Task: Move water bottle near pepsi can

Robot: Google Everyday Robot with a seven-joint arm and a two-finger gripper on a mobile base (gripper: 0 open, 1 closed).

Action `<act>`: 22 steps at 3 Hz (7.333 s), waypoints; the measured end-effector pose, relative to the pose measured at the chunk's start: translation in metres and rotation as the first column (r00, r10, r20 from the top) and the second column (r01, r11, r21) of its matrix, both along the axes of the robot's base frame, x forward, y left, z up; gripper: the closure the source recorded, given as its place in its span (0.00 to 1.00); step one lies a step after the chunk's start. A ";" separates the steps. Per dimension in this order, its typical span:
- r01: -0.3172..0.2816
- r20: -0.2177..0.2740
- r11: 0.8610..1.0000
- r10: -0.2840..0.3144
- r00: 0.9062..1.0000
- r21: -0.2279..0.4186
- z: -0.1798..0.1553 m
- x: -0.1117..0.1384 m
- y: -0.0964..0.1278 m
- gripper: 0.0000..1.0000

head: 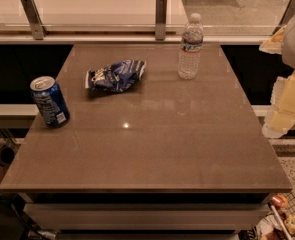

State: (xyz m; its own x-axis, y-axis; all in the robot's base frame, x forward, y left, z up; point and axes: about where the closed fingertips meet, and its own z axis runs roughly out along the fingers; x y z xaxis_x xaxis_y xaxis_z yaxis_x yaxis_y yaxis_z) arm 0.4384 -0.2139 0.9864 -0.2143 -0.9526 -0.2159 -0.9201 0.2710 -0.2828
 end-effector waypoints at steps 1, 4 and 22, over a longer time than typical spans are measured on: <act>0.006 0.011 1.000 -0.006 1.000 0.004 0.003 0.004 -0.001 0.00; 0.149 0.153 0.947 -0.198 0.968 0.284 -0.005 0.095 -0.037 0.00; -0.093 0.215 0.373 -0.300 0.930 0.923 -0.058 0.304 0.087 1.00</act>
Offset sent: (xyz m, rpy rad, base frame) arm 0.0703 -0.0316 0.0071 0.1703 -0.1045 -0.0706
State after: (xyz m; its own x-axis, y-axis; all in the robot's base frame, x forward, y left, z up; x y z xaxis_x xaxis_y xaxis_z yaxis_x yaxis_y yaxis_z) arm 0.7419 -0.1273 0.9280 -0.0338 -0.1018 -0.9942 -0.7796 0.6252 -0.0375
